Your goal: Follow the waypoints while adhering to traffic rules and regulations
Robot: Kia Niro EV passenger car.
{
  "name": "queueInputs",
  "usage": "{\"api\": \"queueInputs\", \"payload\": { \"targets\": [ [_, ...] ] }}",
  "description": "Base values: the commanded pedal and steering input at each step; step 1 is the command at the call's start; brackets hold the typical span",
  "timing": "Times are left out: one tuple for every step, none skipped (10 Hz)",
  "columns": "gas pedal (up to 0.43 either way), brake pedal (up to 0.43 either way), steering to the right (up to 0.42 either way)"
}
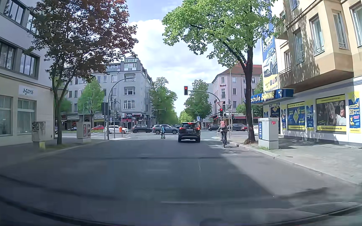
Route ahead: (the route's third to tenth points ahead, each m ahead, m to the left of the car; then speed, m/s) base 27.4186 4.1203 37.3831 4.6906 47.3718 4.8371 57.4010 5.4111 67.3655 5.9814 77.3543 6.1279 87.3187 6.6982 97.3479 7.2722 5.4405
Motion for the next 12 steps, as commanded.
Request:
{"api": "queueInputs", "payload": {
  "targets": [
    [0.0,0.018,0.0],
    [0.0,0.018,0.0],
    [0.0,0.018,0.0],
    [0.0,0.055,0.0],
    [0.0,0.085,0.0],
    [0.0,0.11,0.0],
    [0.0,0.116,0.0],
    [0.0,0.116,0.0],
    [0.0,0.116,0.0],
    [0.0,0.104,0.0],
    [0.0,0.073,0.0],
    [0.0,0.037,-0.005]
  ]
}}
